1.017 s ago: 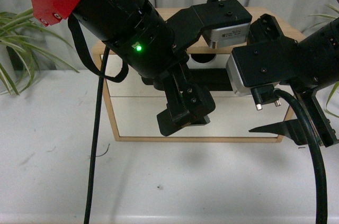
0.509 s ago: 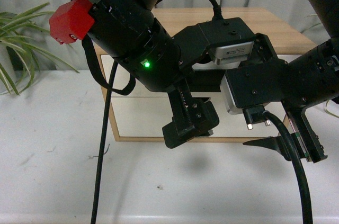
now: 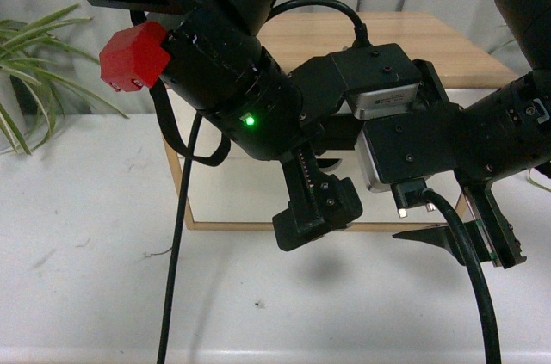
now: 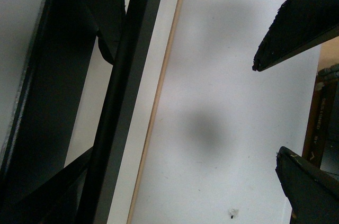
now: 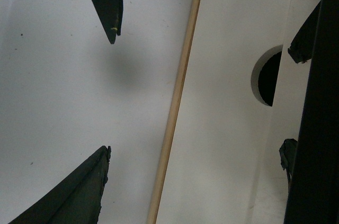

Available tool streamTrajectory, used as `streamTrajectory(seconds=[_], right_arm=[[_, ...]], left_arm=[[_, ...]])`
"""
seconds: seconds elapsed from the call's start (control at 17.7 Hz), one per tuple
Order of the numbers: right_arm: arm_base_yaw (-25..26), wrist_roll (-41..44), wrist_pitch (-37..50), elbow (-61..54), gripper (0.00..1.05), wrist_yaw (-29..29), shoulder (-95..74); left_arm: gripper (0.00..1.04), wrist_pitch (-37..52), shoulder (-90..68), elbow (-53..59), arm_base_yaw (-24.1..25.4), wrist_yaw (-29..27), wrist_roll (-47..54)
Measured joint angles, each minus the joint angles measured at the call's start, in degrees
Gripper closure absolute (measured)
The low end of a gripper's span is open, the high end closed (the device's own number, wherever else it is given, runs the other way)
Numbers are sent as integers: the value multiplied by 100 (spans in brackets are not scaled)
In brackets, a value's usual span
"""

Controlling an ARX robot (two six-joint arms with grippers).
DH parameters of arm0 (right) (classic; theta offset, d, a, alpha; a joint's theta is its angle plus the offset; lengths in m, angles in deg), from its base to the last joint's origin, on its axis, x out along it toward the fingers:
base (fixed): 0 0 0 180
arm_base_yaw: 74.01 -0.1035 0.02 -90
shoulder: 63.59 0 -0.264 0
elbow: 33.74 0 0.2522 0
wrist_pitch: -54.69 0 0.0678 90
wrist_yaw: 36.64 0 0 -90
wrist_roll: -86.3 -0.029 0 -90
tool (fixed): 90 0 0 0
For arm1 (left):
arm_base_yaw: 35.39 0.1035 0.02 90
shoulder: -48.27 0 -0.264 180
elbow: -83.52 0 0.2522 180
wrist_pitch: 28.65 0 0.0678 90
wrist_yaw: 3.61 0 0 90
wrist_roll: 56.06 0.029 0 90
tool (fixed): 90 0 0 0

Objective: Pull drawer

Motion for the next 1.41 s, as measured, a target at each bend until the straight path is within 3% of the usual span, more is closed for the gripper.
streamTrajectory(seconds=[0.62, 1.13, 1.41], right_arm=[[-7, -118, 37, -160, 6, 0, 116], [-310, -708, 828, -1967, 6, -15, 1305], [-428, -933, 798, -2494, 6, -11, 1834]], left_arm=[[7, 11, 37, 83, -46, 76, -26], [7, 562, 1134, 1650, -350, 308, -365], [7, 623, 1480, 2055, -474, 372, -509]])
